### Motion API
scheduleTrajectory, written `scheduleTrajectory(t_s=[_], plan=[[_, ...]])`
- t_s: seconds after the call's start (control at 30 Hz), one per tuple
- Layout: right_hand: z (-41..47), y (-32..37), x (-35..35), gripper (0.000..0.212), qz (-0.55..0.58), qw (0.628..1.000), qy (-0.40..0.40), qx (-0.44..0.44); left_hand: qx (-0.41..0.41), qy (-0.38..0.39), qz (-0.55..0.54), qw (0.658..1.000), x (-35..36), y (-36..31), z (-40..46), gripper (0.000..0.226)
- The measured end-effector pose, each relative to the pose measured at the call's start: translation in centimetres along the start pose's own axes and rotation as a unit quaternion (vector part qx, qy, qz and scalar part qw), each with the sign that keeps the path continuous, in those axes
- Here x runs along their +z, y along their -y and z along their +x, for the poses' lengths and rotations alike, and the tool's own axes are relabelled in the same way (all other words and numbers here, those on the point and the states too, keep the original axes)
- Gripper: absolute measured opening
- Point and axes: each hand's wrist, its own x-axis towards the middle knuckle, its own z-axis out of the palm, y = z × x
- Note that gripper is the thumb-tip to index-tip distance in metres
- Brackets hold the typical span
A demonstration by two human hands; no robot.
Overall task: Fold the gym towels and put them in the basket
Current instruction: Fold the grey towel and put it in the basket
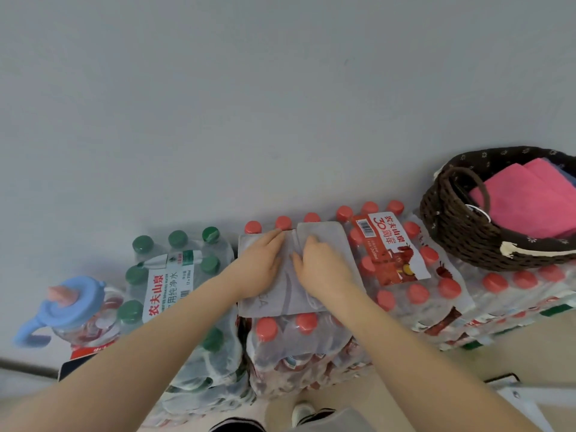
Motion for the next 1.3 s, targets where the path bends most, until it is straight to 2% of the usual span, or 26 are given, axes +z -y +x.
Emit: scheduleTrajectory(t_s=[0.1,0.17,0.27,0.33,0.4,0.5,0.63,0.7,0.77,0.87,0.93,1.0,1.07,1.1,1.2,1.3], plan=[[-0.8,-0.2,1.0,0.038,-0.02,0.997,-0.079,-0.004,-0.078,-0.066,-0.061,0.993,-0.1,0.6,-0.9,0.057],[-1.4,-0.3,1.9,0.043,-0.08,0.989,-0.122,-0.018,-0.155,-0.066,-0.137,0.976,-0.2,0.8,-1.6,0.058],[-1.5,0.0,2.3,0.057,-0.106,0.985,-0.135,-0.005,-0.278,-0.047,-0.309,0.908,-0.3,1.3,-2.3,0.05],[-1.1,0.2,1.9,0.064,-0.086,0.989,-0.121,0.008,-0.307,-0.039,-0.386,0.869,-0.6,1.7,-2.5,0.037],[-0.6,0.0,1.9,0.062,-0.083,0.991,-0.099,0.024,-0.307,-0.021,-0.457,0.835,-1.0,1.7,-2.6,0.024],[-0.5,0.1,2.5,0.06,-0.09,0.994,-0.058,0.015,-0.3,-0.013,-0.518,0.801,-1.2,1.5,-2.8,0.02],[0.0,0.5,2.5,0.069,-0.107,0.994,0.015,0.031,-0.24,-0.07,-0.535,0.807,-1.0,1.2,-3.2,0.027],[-0.2,1.0,2.2,0.064,-0.113,0.993,-0.016,0.039,-0.198,-0.087,-0.536,0.816,-1.2,0.6,-3.3,0.029],[-1.0,1.6,2.5,0.056,-0.117,0.989,-0.081,0.046,-0.155,-0.094,-0.531,0.828,-1.6,-0.2,-3.2,0.025],[-0.8,1.3,2.6,0.047,-0.061,0.993,-0.083,0.055,-0.102,-0.102,-0.516,0.845,-2.1,-1.5,-2.6,0.022],[0.0,0.5,1.4,0.039,0.059,0.996,-0.053,0.05,-0.091,-0.103,-0.524,0.84,-2.4,-2.5,-1.8,0.023],[0.7,-0.3,-0.5,0.036,0.244,0.967,-0.009,0.069,-0.092,-0.103,-0.523,0.841,-2.4,-3.6,-0.9,0.025],[0.5,-1.2,-2.1,0.043,0.427,0.894,0.061,0.12,-0.092,-0.097,-0.518,0.845,-2.2,-4.8,0.0,0.023],[0.3,-1.8,-2.7,0.052,0.484,0.858,0.11,0.129,-0.091,-0.089,-0.509,0.851,-2.0,-5.4,0.4,0.022],[-0.4,-3.4,-3.3,0.073,0.603,0.765,0.188,0.126,-0.091,-0.062,-0.479,0.871,-0.8,-7.0,1.5,0.014],[-0.8,-4.4,-3.5,0.066,0.682,0.69,0.195,0.146,-0.089,-0.077,-0.419,0.9,0.3,-8.4,2.6,0.006]])
